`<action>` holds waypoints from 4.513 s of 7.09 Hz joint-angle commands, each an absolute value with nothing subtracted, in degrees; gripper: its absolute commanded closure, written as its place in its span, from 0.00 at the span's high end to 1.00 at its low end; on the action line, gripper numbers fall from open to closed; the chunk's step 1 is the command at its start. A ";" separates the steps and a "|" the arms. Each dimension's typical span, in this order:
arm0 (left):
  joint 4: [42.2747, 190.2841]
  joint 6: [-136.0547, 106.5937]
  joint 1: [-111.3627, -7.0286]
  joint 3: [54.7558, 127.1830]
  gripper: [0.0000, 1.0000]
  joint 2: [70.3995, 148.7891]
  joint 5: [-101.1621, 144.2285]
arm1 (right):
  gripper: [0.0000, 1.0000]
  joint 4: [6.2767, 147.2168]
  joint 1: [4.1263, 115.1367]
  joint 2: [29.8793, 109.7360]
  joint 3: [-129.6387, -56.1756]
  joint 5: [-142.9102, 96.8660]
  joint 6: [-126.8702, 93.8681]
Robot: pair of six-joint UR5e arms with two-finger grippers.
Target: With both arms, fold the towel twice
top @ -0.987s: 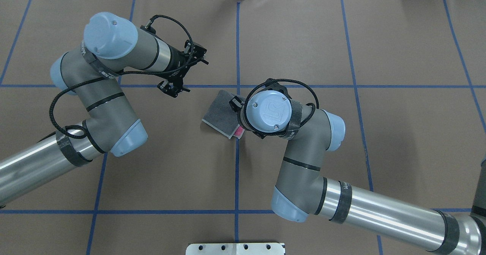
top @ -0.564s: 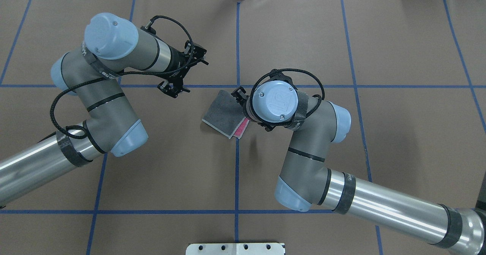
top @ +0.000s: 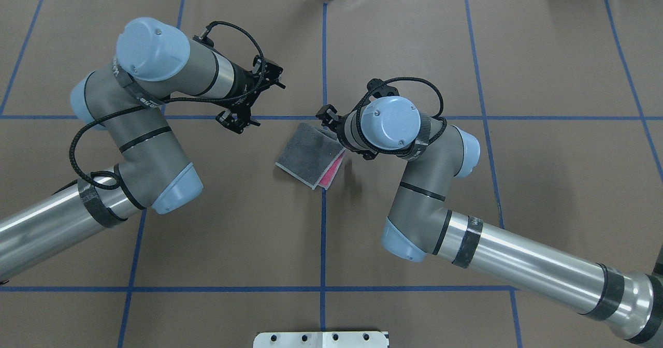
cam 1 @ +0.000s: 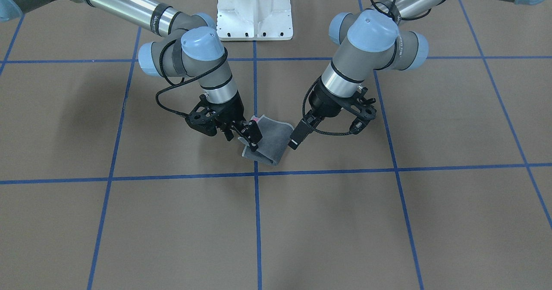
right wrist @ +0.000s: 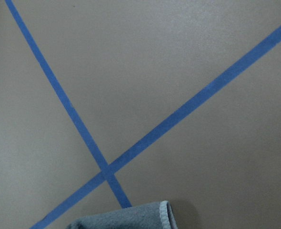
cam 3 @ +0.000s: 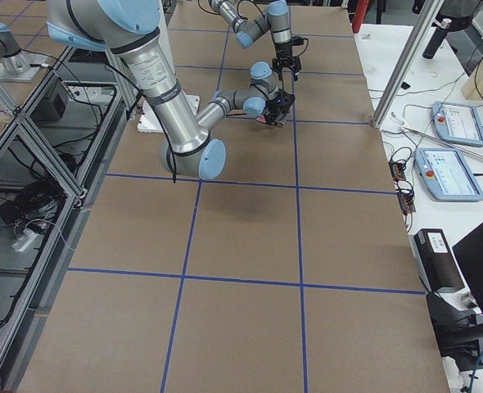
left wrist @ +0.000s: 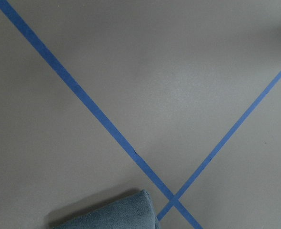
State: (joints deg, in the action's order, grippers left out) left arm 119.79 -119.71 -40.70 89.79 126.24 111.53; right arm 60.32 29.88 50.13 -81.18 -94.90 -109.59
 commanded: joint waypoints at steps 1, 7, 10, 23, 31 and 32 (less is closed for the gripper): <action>119.79 -119.71 -40.69 89.74 1.00 126.30 111.53 | 0.76 56.61 29.97 51.59 -81.12 -96.76 -108.81; 119.71 -119.71 -40.69 89.82 1.00 126.47 111.45 | 0.00 56.78 29.71 52.21 -81.47 -96.85 -108.99; 119.71 -119.71 -40.69 89.82 1.00 126.65 111.45 | 0.00 57.30 30.06 52.12 -82.09 -98.94 -108.81; 117.27 -120.32 -40.43 86.60 1.00 131.27 111.36 | 1.00 65.83 36.56 49.12 -83.05 -104.85 -107.67; 119.50 -120.23 -32.53 62.78 1.00 147.47 101.79 | 1.00 65.66 48.69 63.27 -91.75 -118.48 -94.76; 120.40 -120.32 -32.17 60.67 1.00 149.05 100.04 | 1.00 65.65 48.95 63.72 -91.93 -118.56 -94.22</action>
State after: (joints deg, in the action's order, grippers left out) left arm 118.82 -120.26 -32.73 63.34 147.52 101.92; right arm 65.70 48.48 62.64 -91.41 -118.29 -95.13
